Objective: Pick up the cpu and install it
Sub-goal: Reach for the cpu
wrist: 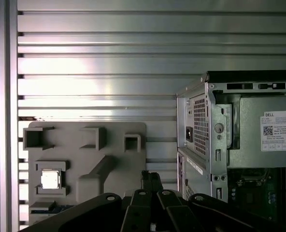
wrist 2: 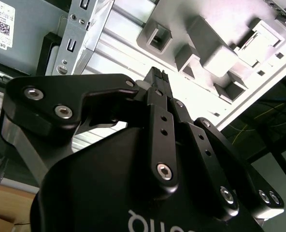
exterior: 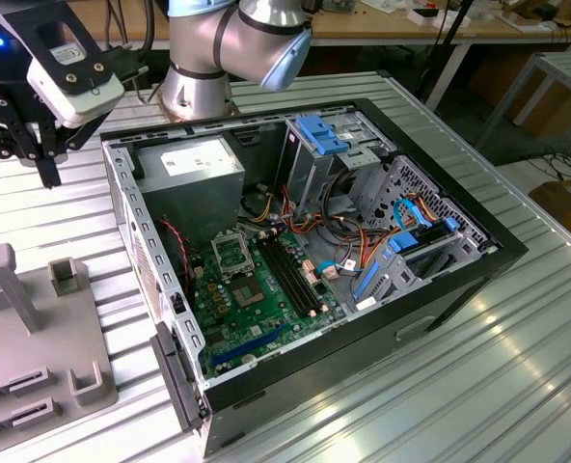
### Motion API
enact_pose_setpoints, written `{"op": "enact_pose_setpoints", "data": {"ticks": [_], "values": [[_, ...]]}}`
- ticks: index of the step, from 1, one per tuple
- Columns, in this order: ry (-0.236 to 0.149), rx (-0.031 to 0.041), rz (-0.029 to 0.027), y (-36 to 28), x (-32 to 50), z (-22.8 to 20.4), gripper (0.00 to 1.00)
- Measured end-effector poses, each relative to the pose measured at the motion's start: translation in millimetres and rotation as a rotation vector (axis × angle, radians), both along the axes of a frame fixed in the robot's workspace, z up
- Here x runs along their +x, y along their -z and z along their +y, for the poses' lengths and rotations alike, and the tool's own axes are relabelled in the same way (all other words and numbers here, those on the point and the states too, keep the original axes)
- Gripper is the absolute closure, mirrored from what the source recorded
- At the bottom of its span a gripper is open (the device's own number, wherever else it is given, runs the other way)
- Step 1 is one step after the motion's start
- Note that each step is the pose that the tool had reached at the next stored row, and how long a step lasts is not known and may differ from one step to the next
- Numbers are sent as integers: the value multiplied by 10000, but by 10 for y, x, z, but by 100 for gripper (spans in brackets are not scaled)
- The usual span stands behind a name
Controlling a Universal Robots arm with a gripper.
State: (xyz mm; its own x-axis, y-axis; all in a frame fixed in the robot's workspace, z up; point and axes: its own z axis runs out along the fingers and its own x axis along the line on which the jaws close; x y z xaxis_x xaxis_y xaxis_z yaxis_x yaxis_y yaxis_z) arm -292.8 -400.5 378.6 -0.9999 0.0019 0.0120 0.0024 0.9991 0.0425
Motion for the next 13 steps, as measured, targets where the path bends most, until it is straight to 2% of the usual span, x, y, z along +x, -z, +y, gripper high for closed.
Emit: {"op": "enact_pose_setpoints", "data": {"ticks": [13], "values": [[0,0,0,0,-33,0,89]]}}
